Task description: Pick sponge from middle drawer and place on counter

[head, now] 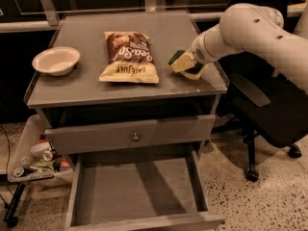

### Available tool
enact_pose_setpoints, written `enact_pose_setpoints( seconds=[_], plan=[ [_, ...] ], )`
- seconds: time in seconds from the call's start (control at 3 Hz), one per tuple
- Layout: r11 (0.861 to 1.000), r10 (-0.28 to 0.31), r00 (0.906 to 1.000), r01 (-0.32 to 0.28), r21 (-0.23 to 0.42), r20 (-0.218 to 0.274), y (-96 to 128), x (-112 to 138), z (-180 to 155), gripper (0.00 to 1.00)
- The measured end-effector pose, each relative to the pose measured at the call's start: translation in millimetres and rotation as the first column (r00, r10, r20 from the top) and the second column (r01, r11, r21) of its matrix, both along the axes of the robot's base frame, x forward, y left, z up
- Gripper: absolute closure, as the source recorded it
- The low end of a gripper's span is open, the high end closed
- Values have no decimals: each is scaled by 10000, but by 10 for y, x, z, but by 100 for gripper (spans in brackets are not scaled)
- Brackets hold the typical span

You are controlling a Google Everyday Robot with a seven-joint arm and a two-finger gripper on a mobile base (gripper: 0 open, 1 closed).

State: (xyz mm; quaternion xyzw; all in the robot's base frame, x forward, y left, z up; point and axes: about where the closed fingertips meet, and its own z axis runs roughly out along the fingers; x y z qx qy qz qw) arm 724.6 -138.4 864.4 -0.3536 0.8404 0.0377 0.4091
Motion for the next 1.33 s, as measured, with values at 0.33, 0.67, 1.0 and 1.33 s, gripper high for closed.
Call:
enact_pose_setpoints(
  seconds=[0.33, 0.67, 1.0, 1.33],
  plan=[
    [10000, 0, 10000, 0, 0, 0, 0, 0, 0, 35],
    [10000, 1, 10000, -1, 0, -1, 1, 0, 0, 12],
    [10000, 1, 10000, -1, 0, -1, 1, 0, -1, 0],
    [10000, 2, 10000, -2, 0, -1, 1, 0, -1, 0]
  ],
)
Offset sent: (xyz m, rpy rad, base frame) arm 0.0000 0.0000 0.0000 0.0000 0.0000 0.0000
